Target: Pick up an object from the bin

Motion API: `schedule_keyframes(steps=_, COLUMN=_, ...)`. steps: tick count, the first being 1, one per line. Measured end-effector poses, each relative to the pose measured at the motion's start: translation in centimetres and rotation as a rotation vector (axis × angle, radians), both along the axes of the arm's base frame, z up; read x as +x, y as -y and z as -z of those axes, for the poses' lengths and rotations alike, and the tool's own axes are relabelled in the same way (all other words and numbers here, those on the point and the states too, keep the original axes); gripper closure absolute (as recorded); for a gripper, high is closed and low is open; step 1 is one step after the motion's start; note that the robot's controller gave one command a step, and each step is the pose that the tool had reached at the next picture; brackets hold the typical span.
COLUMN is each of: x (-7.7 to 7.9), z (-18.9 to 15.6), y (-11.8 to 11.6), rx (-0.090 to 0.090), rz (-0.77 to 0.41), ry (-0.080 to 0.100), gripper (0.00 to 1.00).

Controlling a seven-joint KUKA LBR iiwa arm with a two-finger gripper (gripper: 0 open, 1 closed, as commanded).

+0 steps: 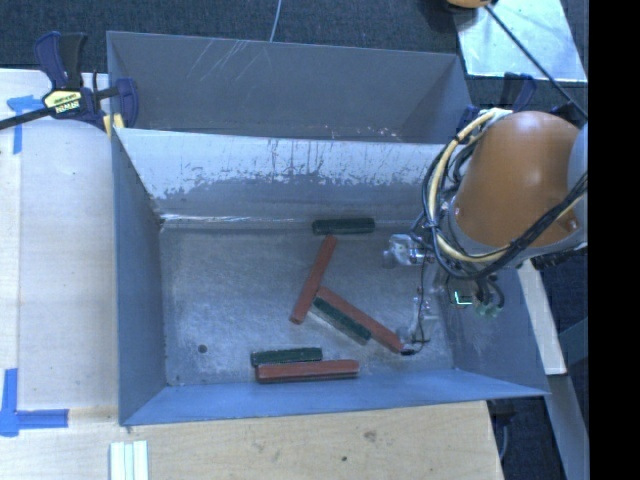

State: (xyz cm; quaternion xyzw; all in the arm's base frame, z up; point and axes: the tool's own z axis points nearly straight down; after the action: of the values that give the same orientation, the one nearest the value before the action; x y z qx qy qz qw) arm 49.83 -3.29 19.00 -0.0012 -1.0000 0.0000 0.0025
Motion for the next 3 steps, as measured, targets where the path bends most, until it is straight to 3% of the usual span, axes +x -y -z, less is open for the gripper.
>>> schedule_keyframes(steps=1, x=0.2, z=-0.4, y=0.0, rx=-0.001, rz=-0.001, ry=0.008, gripper=0.0)
schedule_keyframes(steps=2, x=-0.3, z=4.6, y=-0.4, rx=0.0, rz=0.044, ry=0.015, gripper=0.0)
schedule_keyframes(steps=3, x=-0.3, z=11.7, y=-2.4, rx=0.0, rz=0.169, ry=0.018, gripper=1.0)
